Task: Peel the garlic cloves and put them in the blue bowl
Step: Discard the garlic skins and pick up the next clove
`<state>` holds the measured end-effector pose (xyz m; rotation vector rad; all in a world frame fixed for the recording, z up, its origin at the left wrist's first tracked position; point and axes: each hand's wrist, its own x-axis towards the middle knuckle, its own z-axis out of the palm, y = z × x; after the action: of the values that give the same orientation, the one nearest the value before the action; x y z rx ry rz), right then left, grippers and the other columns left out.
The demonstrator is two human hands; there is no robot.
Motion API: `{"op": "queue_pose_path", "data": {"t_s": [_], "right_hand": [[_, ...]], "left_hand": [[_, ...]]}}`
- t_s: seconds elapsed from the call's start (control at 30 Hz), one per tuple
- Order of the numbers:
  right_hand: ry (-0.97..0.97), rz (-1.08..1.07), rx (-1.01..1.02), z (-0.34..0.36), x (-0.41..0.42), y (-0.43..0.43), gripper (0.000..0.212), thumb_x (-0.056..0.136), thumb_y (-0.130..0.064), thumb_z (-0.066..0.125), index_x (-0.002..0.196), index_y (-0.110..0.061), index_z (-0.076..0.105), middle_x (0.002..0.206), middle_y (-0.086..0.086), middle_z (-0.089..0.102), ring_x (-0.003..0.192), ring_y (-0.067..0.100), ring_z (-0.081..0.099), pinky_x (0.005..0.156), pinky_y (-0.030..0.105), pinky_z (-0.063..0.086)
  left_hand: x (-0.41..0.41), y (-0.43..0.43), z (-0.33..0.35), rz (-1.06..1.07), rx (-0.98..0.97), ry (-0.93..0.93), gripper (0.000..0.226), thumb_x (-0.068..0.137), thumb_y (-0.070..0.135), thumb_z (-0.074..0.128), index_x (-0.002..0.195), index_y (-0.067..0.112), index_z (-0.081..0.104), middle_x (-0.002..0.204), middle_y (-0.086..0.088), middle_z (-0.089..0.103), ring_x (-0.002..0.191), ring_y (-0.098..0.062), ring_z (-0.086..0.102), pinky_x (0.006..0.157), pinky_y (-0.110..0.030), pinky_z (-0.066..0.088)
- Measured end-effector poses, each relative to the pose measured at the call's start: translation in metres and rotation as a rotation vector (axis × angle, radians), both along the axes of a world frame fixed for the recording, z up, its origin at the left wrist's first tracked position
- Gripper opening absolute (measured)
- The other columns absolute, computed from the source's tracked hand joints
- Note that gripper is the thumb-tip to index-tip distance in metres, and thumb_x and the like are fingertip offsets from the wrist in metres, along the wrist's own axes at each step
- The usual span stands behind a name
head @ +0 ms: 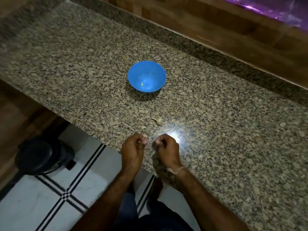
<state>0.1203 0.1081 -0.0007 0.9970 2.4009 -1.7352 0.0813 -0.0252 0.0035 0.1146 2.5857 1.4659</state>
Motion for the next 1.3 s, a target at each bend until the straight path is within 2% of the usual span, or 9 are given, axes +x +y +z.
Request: {"op": "queue_pose_path", "data": {"t_s": [0.1, 0.23, 0.33, 0.43, 0.53, 0.7, 0.9, 1.03, 1.3], "right_hand": [[-0.046, -0.073, -0.356, 0.01, -0.02, -0.034, 0.016, 0.09, -0.027, 0.065, 0.078, -0.016, 0.065, 0.07, 0.012, 0.063, 0.061, 0.023, 0.054, 0.058, 0.035, 0.045], [-0.055, 0.04, -0.591, 0.032, -0.054, -0.086, 0.018, 0.104, -0.002, 0.055, 0.088, -0.005, 0.061, 0.077, 0.019, 0.057, 0.056, 0.018, 0.048, 0.051, 0.023, 0.04], [-0.036, 0.198, -0.6, 0.034, -0.08, -0.139, 0.028, 0.105, -0.002, 0.057, 0.078, -0.005, 0.064, 0.077, 0.014, 0.067, 0.064, 0.018, 0.053, 0.061, 0.024, 0.045], [-0.085, 0.316, -0.578, 0.028, -0.103, -0.206, 0.03, 0.104, -0.001, 0.055, 0.075, -0.008, 0.061, 0.067, 0.01, 0.051, 0.067, 0.021, 0.044, 0.064, 0.03, 0.041], [-0.095, 0.424, -0.561, 0.02, -0.124, -0.282, 0.029, 0.105, -0.005, 0.056, 0.077, -0.012, 0.059, 0.069, 0.008, 0.047, 0.064, 0.015, 0.043, 0.061, 0.025, 0.041], [-0.167, 0.442, -0.622, 0.003, -0.134, -0.394, 0.021, 0.104, -0.001, 0.057, 0.086, -0.009, 0.061, 0.071, 0.003, 0.055, 0.064, 0.012, 0.051, 0.064, 0.024, 0.048], [-0.287, 0.418, -0.645, 0.0, -0.143, -0.489, 0.029, 0.103, 0.004, 0.055, 0.077, -0.01, 0.058, 0.068, 0.004, 0.054, 0.062, 0.013, 0.05, 0.064, 0.026, 0.049], [-0.289, 0.43, -0.652, -0.002, -0.167, -0.536, 0.034, 0.102, 0.006, 0.055, 0.075, -0.013, 0.059, 0.071, 0.004, 0.056, 0.061, 0.011, 0.051, 0.058, 0.02, 0.051], [-0.362, 0.529, -0.643, -0.013, -0.199, -0.612, 0.026, 0.101, 0.006, 0.055, 0.084, -0.011, 0.065, 0.076, 0.007, 0.06, 0.064, 0.015, 0.054, 0.059, 0.022, 0.054]], "left_hand": [[-0.008, -0.024, 0.005, 0.112, 0.036, -0.034, 0.023, 0.094, -0.001, 0.063, 0.083, 0.018, 0.068, 0.081, 0.008, 0.07, 0.075, 0.0, 0.065, 0.066, -0.016, 0.05], [-0.02, -0.076, 0.017, 0.278, 0.056, -0.021, 0.023, 0.096, 0.004, 0.066, 0.081, 0.022, 0.067, 0.075, 0.009, 0.069, 0.07, 0.0, 0.062, 0.06, -0.011, 0.044], [-0.03, -0.13, 0.022, 0.405, 0.103, -0.018, 0.027, 0.097, 0.006, 0.067, 0.08, 0.027, 0.064, 0.078, 0.01, 0.069, 0.071, 0.005, 0.062, 0.065, -0.009, 0.043], [-0.037, -0.2, 0.018, 0.517, 0.104, -0.015, 0.028, 0.096, 0.002, 0.067, 0.08, 0.026, 0.064, 0.078, 0.008, 0.069, 0.072, 0.001, 0.062, 0.068, -0.017, 0.045], [-0.04, -0.28, 0.013, 0.628, 0.097, 0.006, 0.031, 0.095, -0.002, 0.067, 0.079, 0.025, 0.065, 0.078, 0.007, 0.07, 0.074, 0.001, 0.063, 0.07, -0.012, 0.045], [-0.036, -0.401, 0.002, 0.765, 0.121, -0.041, 0.024, 0.096, 0.004, 0.069, 0.081, 0.023, 0.067, 0.081, 0.004, 0.072, 0.08, -0.019, 0.067, 0.079, -0.033, 0.051], [-0.029, -0.51, 0.008, 0.866, 0.098, -0.052, 0.018, 0.094, 0.003, 0.071, 0.083, 0.017, 0.068, 0.078, 0.01, 0.067, 0.074, -0.002, 0.06, 0.069, -0.001, 0.04], [-0.035, -0.552, 0.003, 0.901, 0.109, -0.044, 0.018, 0.095, 0.007, 0.071, 0.084, 0.02, 0.067, 0.08, 0.01, 0.068, 0.077, -0.003, 0.061, 0.068, 0.0, 0.04], [-0.059, -0.605, -0.005, 0.999, 0.158, -0.101, 0.011, 0.096, 0.013, 0.07, 0.087, 0.018, 0.067, 0.085, 0.007, 0.069, 0.081, -0.003, 0.062, 0.069, -0.004, 0.041]]}}
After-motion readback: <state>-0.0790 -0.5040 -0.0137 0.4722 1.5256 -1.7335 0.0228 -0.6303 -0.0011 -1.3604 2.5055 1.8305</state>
